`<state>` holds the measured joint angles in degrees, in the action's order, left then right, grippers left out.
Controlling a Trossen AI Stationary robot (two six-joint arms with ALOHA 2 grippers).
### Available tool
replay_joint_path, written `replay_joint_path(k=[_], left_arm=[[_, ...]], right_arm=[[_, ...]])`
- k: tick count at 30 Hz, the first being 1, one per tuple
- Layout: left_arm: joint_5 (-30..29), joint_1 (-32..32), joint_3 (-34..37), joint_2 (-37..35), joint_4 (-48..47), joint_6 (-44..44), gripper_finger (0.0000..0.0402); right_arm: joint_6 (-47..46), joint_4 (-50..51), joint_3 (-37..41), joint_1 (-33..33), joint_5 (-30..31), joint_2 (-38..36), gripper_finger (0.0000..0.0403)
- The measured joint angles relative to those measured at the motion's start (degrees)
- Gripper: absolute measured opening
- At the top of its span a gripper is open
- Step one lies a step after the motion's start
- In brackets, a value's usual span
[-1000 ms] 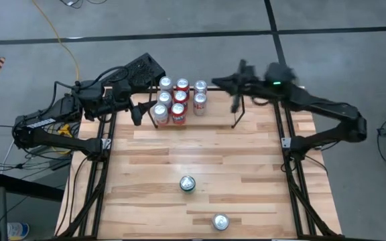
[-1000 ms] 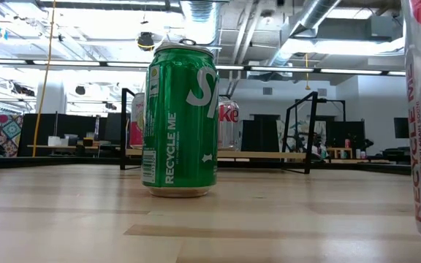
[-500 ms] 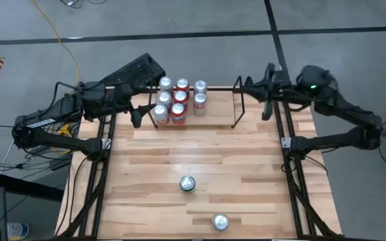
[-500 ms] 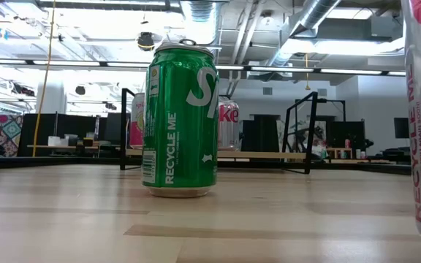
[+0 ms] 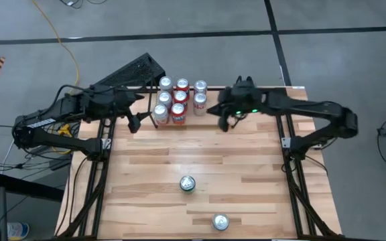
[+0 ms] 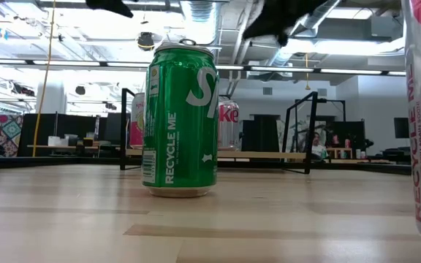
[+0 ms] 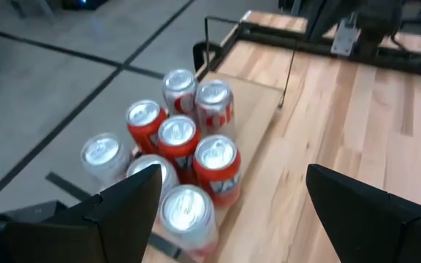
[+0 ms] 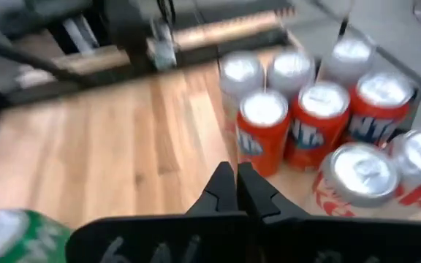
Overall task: Place canned beverage on shelf
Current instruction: Put the left silver soda can on the shelf aligned with the other silver soda can
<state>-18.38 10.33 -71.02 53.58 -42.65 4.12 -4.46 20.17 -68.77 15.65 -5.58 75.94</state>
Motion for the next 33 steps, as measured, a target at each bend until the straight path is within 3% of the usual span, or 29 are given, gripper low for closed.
replay_joint_path(k=[15, 33], left_arm=[[0.0, 0.0, 0.0, 0.0, -4.3, 0.0, 0.0324], [0.0, 0.0, 0.0, 0.0, -4.3, 0.0, 0.0324]], right_arm=[[6.5, -8.0, -0.1, 3.7, 2.7, 16.8, 0.0000], [6.4, -5.1, 0.0, 9.9, 7.2, 17.7, 0.0000]])
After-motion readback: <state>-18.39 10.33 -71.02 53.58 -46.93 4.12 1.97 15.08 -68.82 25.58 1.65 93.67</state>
